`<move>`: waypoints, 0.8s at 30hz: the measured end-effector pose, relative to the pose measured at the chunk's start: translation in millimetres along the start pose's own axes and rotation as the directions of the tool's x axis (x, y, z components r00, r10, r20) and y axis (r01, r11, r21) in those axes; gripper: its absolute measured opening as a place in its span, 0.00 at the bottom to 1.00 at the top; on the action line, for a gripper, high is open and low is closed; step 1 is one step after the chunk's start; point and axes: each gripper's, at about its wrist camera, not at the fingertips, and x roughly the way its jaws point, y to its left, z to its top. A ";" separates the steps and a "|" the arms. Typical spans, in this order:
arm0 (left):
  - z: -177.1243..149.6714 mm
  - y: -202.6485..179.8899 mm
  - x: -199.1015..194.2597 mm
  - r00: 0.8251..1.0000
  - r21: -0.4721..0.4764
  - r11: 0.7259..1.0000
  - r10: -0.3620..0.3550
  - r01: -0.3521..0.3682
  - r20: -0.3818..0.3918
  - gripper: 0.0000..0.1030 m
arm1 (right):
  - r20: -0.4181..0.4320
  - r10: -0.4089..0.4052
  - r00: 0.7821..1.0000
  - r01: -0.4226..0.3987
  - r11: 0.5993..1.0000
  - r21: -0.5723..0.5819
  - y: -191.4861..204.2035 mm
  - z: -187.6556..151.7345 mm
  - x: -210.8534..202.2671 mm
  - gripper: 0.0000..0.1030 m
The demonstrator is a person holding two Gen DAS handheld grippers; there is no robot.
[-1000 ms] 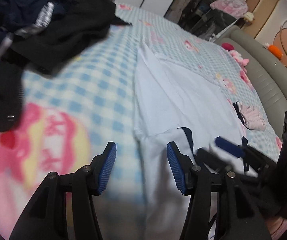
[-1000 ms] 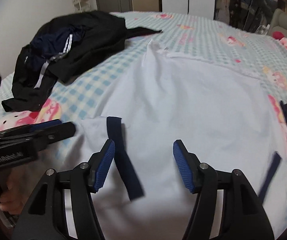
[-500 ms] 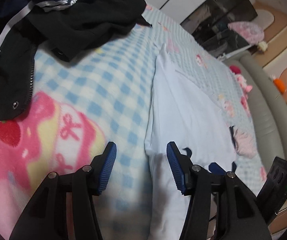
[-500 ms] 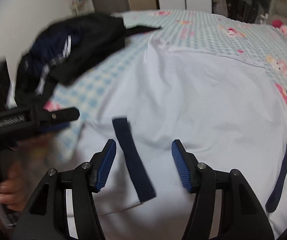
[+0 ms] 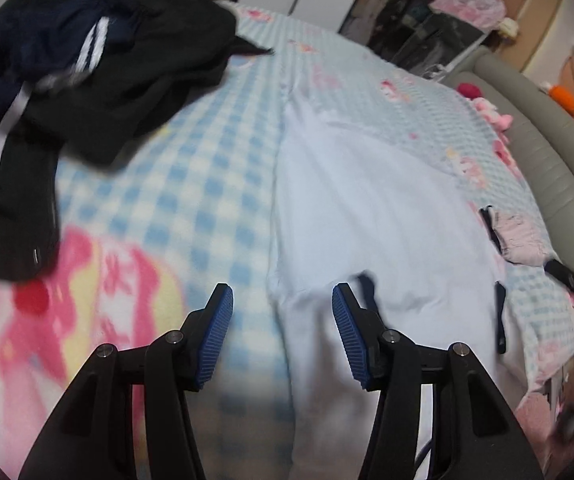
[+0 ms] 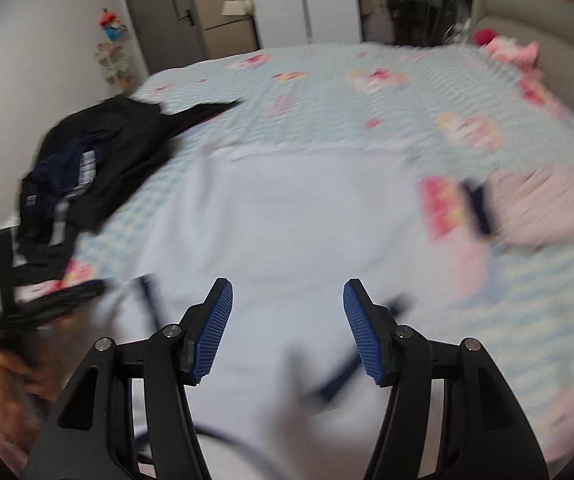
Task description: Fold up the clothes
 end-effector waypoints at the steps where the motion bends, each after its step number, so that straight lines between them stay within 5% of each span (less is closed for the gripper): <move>1: 14.2 -1.2 3.7 1.000 0.030 0.999 0.013 -0.013 0.002 0.52 | 0.000 -0.018 1.000 0.018 1.000 -0.013 -12.7 15.3 5.8 0.58; 4: 63.0 0.1 24.0 0.999 0.097 0.995 0.036 -0.037 0.009 0.52 | -0.010 -0.069 0.998 0.068 0.997 -0.042 -47.7 57.9 30.3 0.58; 10: 153.2 15.5 98.7 0.999 0.155 0.987 0.047 -0.047 0.009 0.51 | -0.122 -0.138 0.983 0.136 0.990 -0.021 -89.2 111.0 147.5 0.58; 14: 178.4 24.7 146.0 0.998 0.189 0.981 -0.038 0.046 -0.047 0.51 | -0.187 -0.171 0.967 0.173 0.985 -0.005 -115.6 136.2 221.0 0.67; 18: 185.6 27.2 177.2 0.991 0.222 0.967 -0.107 0.123 -0.082 0.51 | -0.210 -0.106 0.972 0.108 0.994 0.001 -127.3 133.5 257.3 0.69; 19: 188.3 28.1 181.8 0.986 0.210 0.965 -0.140 0.156 -0.086 0.51 | -0.206 -0.087 0.975 0.088 0.996 -0.003 -128.5 132.2 262.3 0.67; 21: 193.6 30.3 188.5 0.973 0.177 0.958 -0.214 0.226 -0.089 0.51 | -0.192 -0.041 0.981 0.040 0.999 -0.009 -130.3 130.4 267.9 0.26; 24: 197.5 34.2 189.2 0.953 0.137 0.943 -0.296 0.302 -0.063 0.51 | -0.122 0.033 0.992 -0.034 0.999 -0.005 -135.6 131.5 248.6 0.12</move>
